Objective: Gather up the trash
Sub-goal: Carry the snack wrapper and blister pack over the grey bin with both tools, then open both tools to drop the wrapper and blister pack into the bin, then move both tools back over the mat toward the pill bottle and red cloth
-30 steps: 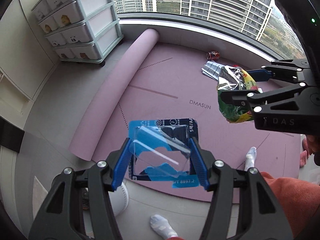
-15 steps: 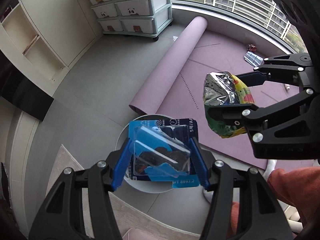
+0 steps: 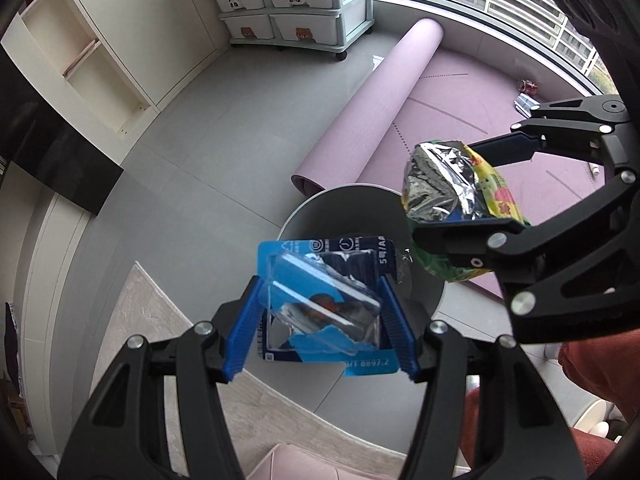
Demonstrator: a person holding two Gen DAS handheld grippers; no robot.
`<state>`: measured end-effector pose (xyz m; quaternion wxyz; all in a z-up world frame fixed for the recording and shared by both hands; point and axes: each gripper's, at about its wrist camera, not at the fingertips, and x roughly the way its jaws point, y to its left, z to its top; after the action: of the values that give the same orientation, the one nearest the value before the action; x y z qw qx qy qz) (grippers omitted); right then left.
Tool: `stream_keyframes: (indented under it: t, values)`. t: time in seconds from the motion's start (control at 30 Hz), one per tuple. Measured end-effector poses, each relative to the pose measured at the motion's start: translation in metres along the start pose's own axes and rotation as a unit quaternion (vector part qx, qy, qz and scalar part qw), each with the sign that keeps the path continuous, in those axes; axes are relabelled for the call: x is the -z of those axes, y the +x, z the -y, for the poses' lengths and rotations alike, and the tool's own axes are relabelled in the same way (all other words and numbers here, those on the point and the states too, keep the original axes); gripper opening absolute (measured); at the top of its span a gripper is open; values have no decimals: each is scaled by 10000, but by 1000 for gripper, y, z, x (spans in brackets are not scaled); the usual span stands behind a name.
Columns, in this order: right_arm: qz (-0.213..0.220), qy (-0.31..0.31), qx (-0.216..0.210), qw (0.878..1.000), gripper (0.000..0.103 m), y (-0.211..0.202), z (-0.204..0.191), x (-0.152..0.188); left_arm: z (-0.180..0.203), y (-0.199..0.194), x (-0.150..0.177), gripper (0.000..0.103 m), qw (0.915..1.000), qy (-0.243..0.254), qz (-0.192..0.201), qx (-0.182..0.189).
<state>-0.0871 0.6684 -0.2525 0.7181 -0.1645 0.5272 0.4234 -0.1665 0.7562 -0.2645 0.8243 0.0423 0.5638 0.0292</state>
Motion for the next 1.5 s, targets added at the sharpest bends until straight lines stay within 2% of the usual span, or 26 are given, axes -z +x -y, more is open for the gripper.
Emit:
stream_keyframes:
  t: [0.1, 0.5, 0.57, 0.63, 0.7, 0.97, 1.07, 1.2, 1.5]
  values:
    - [36, -60, -3, 10000, 74, 7, -3, -4, 2, 5, 2, 58, 10000, 23, -32, -11]
    - [60, 227, 222, 9995, 74, 1, 28, 1, 9, 29, -11, 60, 9996, 206, -141, 121]
    - [66, 280, 261, 9992, 74, -1, 33, 3, 14, 34, -14, 63, 9992, 311, -197, 130]
    - [89, 342, 305, 9989, 74, -4, 39, 7, 21, 36, -17, 72, 9989, 404, -187, 111]
    - [113, 438, 327, 9984, 74, -8, 47, 11, 27, 37, -21, 76, 9985, 476, -213, 134]
    - [314, 877, 524, 9943, 74, -36, 89, 31, 67, 30, -39, 76, 9962, 834, -263, 30]
    - [405, 1168, 648, 9902, 74, -57, 119, 50, 94, 22, -53, 79, 9947, 1012, -176, -39]
    - [521, 1626, 926, 9810, 74, -92, 168, 88, 150, 10, -81, 80, 9921, 1246, -23, 109]
    - [707, 2673, 1638, 9470, 74, -192, 302, 208, 341, -9, -148, 81, 9768, 2038, 267, 604]
